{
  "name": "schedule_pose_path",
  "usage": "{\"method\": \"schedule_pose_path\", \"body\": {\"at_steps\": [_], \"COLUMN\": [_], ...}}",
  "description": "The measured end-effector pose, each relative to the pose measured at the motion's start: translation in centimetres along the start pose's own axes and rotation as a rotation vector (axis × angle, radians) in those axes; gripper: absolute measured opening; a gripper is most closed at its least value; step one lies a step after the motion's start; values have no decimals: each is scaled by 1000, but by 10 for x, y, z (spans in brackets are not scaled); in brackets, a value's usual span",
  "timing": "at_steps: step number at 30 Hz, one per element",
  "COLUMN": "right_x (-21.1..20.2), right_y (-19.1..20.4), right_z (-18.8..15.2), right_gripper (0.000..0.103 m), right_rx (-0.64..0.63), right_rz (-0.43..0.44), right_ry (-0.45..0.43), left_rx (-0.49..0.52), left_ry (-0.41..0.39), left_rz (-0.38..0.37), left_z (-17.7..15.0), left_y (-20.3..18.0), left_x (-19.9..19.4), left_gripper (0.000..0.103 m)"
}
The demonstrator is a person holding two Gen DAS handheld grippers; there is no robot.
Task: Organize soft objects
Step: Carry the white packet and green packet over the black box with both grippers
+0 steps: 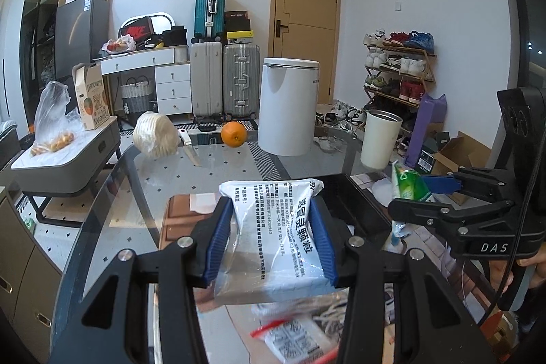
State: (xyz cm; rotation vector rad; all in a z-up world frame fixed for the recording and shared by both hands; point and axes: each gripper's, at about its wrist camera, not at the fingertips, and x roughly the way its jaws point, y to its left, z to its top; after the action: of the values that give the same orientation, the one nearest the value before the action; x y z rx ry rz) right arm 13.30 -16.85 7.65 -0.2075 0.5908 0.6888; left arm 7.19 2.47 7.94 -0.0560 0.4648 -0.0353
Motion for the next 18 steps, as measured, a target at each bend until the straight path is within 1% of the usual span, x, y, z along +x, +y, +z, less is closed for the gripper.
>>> {"method": "schedule_pose_path", "body": {"at_steps": [7, 18], "right_x": [23, 71], "right_y": [-3, -2], "right_z": [15, 31], "right_gripper": [56, 56], "right_rx": [-24, -92], "right_rz": [-3, -32], "right_ry": [30, 119], "left_rx": [7, 18], "left_ry": [17, 56], "left_rz": [-7, 6], "left_z": [7, 10], "left_y": [0, 4], "left_x": [23, 58], "left_gripper": [45, 45]}}
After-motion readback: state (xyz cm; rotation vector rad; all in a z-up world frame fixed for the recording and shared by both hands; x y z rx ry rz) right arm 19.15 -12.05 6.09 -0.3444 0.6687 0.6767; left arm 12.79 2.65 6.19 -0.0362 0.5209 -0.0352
